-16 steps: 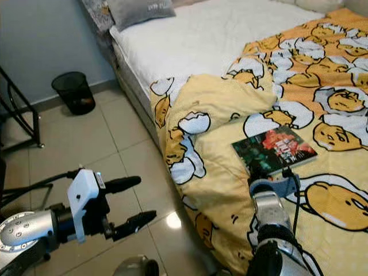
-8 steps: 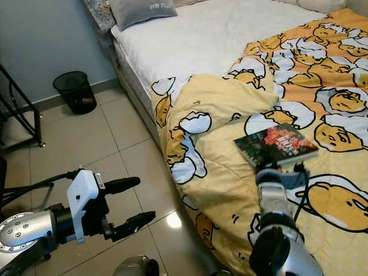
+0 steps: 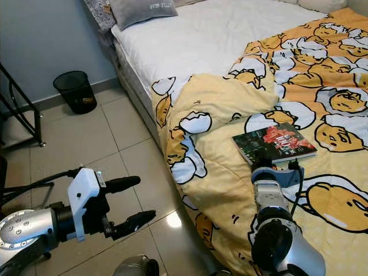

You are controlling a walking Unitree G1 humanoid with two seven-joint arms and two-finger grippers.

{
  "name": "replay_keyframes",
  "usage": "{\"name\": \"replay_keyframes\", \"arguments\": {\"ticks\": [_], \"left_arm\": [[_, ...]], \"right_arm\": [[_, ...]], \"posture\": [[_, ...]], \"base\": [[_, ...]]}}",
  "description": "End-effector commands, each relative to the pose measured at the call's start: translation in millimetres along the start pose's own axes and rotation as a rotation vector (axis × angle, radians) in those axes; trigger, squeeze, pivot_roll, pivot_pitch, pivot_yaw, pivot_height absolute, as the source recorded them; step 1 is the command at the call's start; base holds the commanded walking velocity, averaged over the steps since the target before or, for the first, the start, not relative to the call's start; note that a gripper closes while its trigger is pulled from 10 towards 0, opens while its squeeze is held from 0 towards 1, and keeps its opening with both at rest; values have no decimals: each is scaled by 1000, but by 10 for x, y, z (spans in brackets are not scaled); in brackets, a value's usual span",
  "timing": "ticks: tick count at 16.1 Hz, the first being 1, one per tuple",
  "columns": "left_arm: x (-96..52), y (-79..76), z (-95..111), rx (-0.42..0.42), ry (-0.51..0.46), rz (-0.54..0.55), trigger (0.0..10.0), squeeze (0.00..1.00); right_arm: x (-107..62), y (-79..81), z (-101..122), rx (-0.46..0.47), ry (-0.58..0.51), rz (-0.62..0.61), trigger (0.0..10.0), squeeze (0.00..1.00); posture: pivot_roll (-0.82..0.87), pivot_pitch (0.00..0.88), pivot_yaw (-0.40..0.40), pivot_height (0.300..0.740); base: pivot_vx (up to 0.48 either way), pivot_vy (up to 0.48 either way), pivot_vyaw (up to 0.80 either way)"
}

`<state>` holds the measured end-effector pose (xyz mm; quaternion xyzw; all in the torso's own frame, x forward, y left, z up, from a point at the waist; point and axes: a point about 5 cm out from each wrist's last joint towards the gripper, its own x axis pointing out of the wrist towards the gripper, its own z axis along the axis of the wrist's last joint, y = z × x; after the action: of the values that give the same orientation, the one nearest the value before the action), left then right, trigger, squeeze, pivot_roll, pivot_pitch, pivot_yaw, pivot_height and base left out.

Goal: Clean up the room

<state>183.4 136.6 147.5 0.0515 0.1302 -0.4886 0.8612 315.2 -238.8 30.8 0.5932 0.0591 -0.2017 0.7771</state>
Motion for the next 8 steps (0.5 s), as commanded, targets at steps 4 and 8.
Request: {"name": "replay_keyframes", "arguments": {"ticks": [4, 8], "left_arm": [[-4, 25, 34, 13, 7, 13, 10000, 0], [19, 64, -3, 15, 9, 24, 10000, 0]], "right_arm": [[9, 16, -57, -17, 18, -16, 0, 0], [6, 8, -75, -20, 22, -23, 0, 0]], "posture": [[282, 71, 62, 740], [276, 35, 55, 740]], "base": [[0, 0, 0], [0, 0, 0]]}}
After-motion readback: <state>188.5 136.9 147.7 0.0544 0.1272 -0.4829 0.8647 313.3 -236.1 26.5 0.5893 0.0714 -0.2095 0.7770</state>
